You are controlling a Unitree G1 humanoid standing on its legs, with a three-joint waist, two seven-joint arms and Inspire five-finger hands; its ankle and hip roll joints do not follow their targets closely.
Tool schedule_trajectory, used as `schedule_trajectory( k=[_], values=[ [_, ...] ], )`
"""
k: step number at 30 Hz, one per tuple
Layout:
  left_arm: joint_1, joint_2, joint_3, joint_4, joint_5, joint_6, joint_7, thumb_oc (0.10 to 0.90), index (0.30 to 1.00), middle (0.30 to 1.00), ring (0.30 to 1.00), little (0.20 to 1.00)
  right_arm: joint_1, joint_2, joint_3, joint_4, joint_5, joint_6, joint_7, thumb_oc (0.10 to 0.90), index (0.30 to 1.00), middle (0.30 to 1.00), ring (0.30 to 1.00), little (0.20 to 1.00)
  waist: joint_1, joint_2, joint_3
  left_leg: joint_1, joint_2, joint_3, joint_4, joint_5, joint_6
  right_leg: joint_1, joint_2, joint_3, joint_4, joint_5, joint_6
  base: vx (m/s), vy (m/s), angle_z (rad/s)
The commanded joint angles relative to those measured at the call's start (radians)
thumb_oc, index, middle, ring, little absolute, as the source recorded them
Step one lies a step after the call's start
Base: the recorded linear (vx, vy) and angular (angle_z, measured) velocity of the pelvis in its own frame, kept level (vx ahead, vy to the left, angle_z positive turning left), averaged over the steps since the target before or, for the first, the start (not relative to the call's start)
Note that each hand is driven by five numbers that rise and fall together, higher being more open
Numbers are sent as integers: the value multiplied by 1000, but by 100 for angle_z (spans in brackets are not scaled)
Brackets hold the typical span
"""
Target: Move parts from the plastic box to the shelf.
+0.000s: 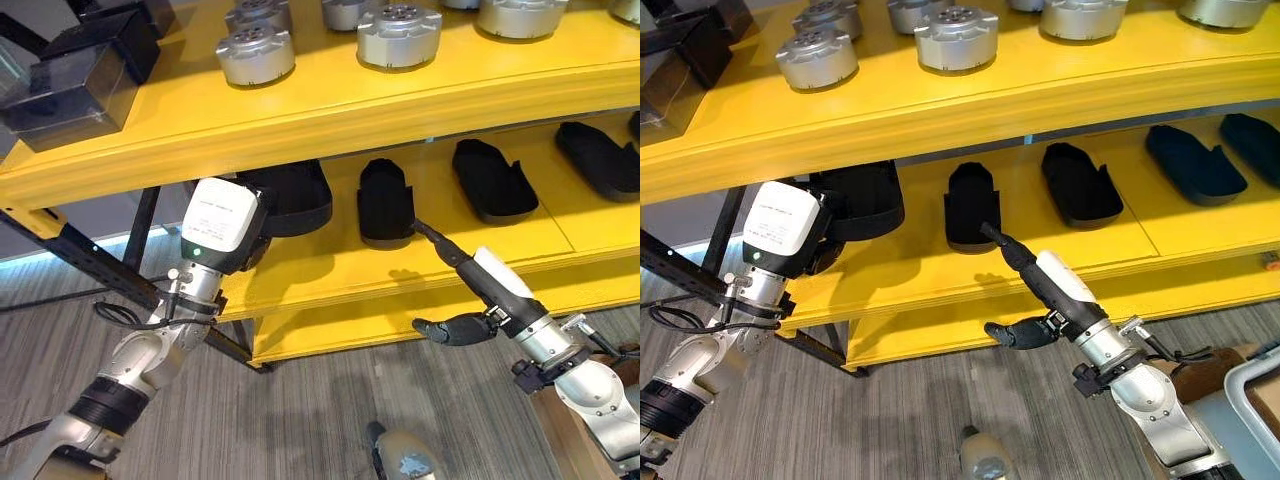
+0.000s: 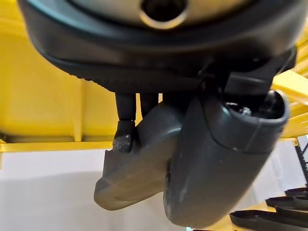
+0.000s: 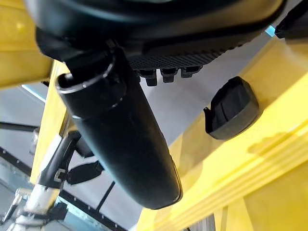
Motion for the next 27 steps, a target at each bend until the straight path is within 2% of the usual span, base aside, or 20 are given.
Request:
schedule_trajectory(
  k=[1,4,5,6,7,8,10,13,19,22,27],
  values=[
    [-80,55,117,-63,-40,43,95,400,300,300,300,300,-50,-35,-67,-80,83,-93,-48,900,1000,1000,1000,1000,4,-23,-73,-3,-94,45,-127,79,114,89,20,89,-112,9,67,97,95,-25],
    [-69,60,128,-54,-51,51,105,400,300,300,300,300,-60,-46,-53,-86,78,-85,-59,900,1000,1000,1000,1000,24,-30,-72,-42,-33,20,-353,162,83,151,1,93,-148,-13,76,154,154,-16],
    [-64,61,134,-23,-62,39,123,400,300,300,300,300,-66,-58,-42,-88,81,-80,-56,900,1000,1000,1000,1000,36,-35,-72,-48,28,-18,-474,252,49,186,-15,95,-170,-19,79,304,219,-17],
    [-64,70,142,21,-77,22,136,400,300,300,300,300,-65,-66,-37,-83,89,-89,-45,900,1000,1000,1000,1000,39,-40,-68,-59,74,-56,-533,282,33,205,-27,104,-165,-31,79,252,166,-28],
    [-66,70,141,27,-78,19,140,400,300,300,300,300,-65,-67,-37,-82,91,-90,-43,900,1000,1000,1000,1000,38,-41,-67,-56,76,-57,-539,285,32,206,-27,104,-164,-33,78,265,182,-58],
    [-70,80,138,71,-84,2,158,400,300,300,300,300,-74,-76,-38,-64,114,-117,-18,900,1000,1000,1000,1000,41,-35,-67,-43,78,-93,-557,256,26,212,-38,117,-146,-55,85,174,126,-64],
    [-66,68,137,69,-65,3,156,400,300,300,300,300,-95,-79,-25,-43,118,-122,-16,900,1000,1000,1000,1000,53,-24,-63,-22,74,-102,-550,240,23,201,-41,117,-115,-76,85,212,166,-63],
    [-63,65,145,67,-68,-8,144,400,300,300,300,300,-99,-75,-23,-43,118,-116,-17,900,1000,1000,1000,1000,47,-7,-63,6,68,-85,-552,227,20,183,-43,104,-88,-86,88,127,127,-44],
    [-99,58,130,79,-57,-30,118,400,300,300,300,300,-96,-45,-26,-69,94,-74,-25,900,1000,1000,1000,1000,45,2,-86,52,17,-61,-583,190,33,175,-67,93,-128,-52,121,105,93,-7],
    [-115,57,114,75,-53,-38,100,400,300,300,300,300,-101,-39,-23,-75,94,-60,-30,900,1000,1000,1000,1000,48,-1,-92,53,-3,-55,-575,168,44,173,-71,83,-146,-42,124,30,15,3],
    [-128,56,89,67,-55,-38,73,400,300,300,300,300,-102,-28,-16,-102,88,-40,-24,900,1000,1000,1000,1000,47,0,-85,57,-11,-39,-561,151,52,154,-83,69,-145,-29,134,4,-9,-3]
  ],
)
